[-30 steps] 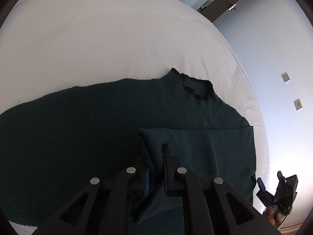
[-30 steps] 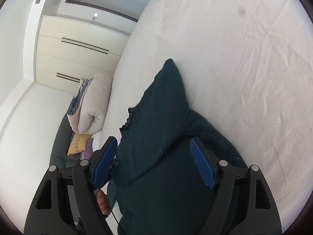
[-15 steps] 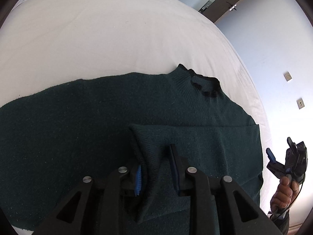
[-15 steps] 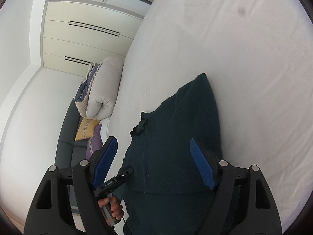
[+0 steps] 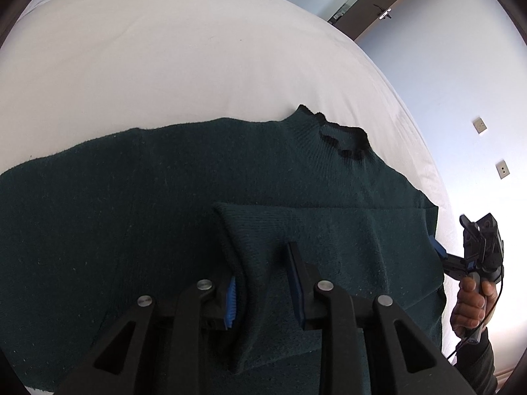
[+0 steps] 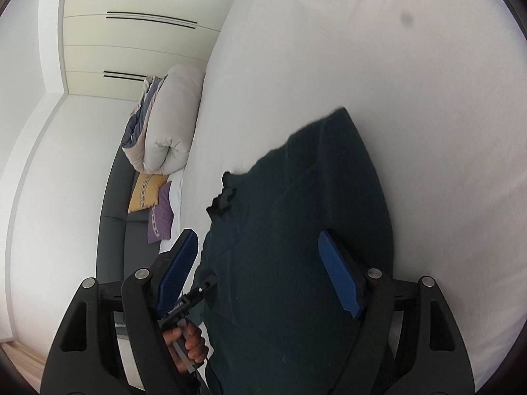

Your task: Fold small clothes

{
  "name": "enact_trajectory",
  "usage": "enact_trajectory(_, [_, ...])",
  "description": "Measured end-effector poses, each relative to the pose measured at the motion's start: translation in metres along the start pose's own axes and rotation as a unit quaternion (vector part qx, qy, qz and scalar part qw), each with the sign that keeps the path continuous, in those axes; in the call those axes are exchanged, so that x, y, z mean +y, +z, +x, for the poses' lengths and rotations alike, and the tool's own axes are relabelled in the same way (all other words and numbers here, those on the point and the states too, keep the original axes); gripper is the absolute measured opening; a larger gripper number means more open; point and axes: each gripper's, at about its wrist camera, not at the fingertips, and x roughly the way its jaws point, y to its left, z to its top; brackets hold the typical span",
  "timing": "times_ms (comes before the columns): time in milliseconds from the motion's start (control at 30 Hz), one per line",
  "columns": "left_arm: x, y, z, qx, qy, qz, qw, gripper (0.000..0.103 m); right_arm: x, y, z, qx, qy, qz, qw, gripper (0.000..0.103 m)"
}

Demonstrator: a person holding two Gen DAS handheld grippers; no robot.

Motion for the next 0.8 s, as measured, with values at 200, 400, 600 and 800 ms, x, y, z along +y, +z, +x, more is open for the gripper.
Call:
enact_trajectory(200, [0.006, 0.0, -0.003, -0.004, -0.014, -0.011, 0.9998, 0.029, -0.003, -0.038, -0.022, 0.024, 0.012, -0.016, 1.0, 0.075])
enact_trajectory(400, [0.011, -0.003, -0.015, -0.018, -0.046, -0.031, 0.9983, 0.063, -0.023, -0.058, -0.026, 0.016, 0.003, -0.017, 1.0, 0.072])
enact_trajectory(600, [0.021, -0.031, -0.078, -0.079, -0.053, -0.042, 0.9945, 0.093, -0.011, -0.073, -0.042, -0.017, -0.002, -0.01, 1.0, 0.074])
enact_trajectory(800, [0.097, -0.095, -0.161, -0.152, -0.098, -0.138, 0.9739, 0.094, 0.023, -0.126, -0.075, -0.035, 0.057, -0.035, 0.997, 0.075])
